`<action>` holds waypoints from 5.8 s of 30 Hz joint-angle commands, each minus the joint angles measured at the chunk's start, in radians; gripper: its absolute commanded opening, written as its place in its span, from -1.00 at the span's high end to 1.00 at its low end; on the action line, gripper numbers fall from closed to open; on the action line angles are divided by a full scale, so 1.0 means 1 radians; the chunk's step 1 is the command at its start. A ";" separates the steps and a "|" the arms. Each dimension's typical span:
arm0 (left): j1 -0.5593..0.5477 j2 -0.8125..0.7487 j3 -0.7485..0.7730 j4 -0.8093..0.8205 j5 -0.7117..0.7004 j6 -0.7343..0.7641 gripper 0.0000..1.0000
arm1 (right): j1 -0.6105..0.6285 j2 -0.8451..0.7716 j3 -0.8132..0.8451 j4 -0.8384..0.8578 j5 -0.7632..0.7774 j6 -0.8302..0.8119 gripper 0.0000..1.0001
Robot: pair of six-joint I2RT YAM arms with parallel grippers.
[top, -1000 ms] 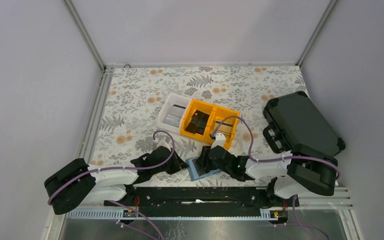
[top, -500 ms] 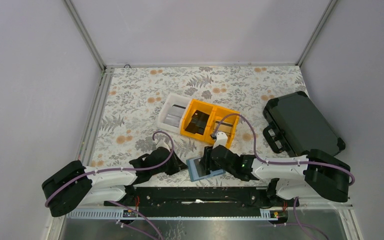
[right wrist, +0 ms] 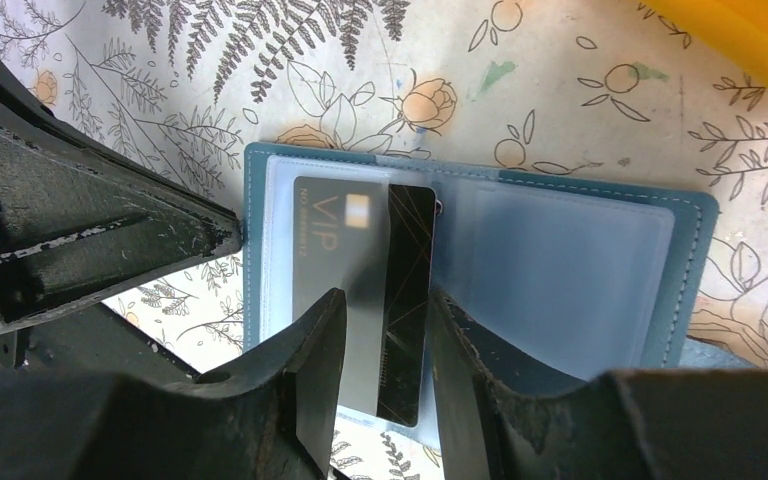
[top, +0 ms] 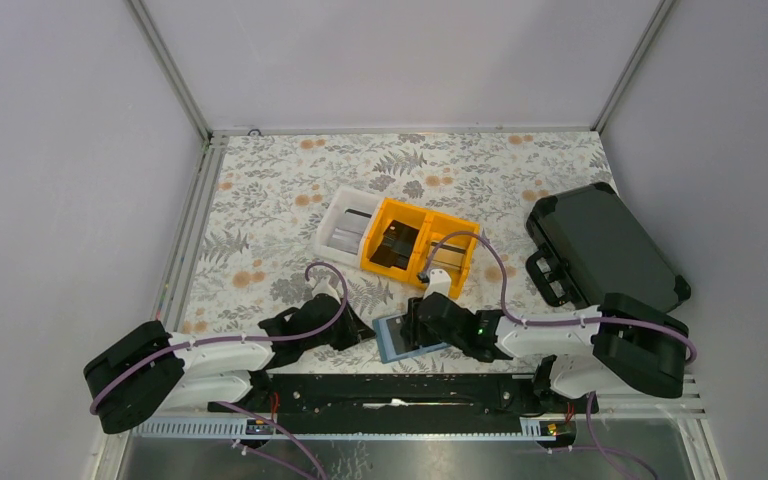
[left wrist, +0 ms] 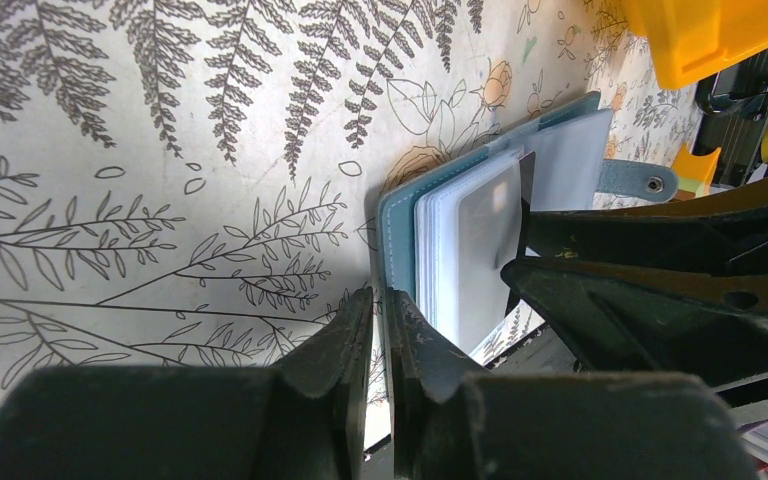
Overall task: Put the credit cards into the card holder
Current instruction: Insert the credit card into the card holder, then pick up the credit card from the storage box, then insert the credit card into the card holder.
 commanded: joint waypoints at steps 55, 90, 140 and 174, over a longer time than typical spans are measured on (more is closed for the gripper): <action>0.786 -0.275 0.682 -0.801 0.019 0.863 -0.97 | -0.227 0.510 0.786 -0.296 -0.125 -0.954 -0.34; 0.821 -0.334 0.598 -0.615 0.419 0.848 -0.97 | -0.227 0.255 0.653 -0.102 0.114 -0.998 1.00; 0.248 -0.176 0.362 -0.239 0.515 0.543 1.00 | -0.485 -0.094 0.446 -0.388 -0.745 -0.600 -0.28; -0.108 0.096 0.094 0.305 -0.100 -0.188 1.00 | -0.540 -0.193 0.082 -0.452 -0.445 -0.349 0.23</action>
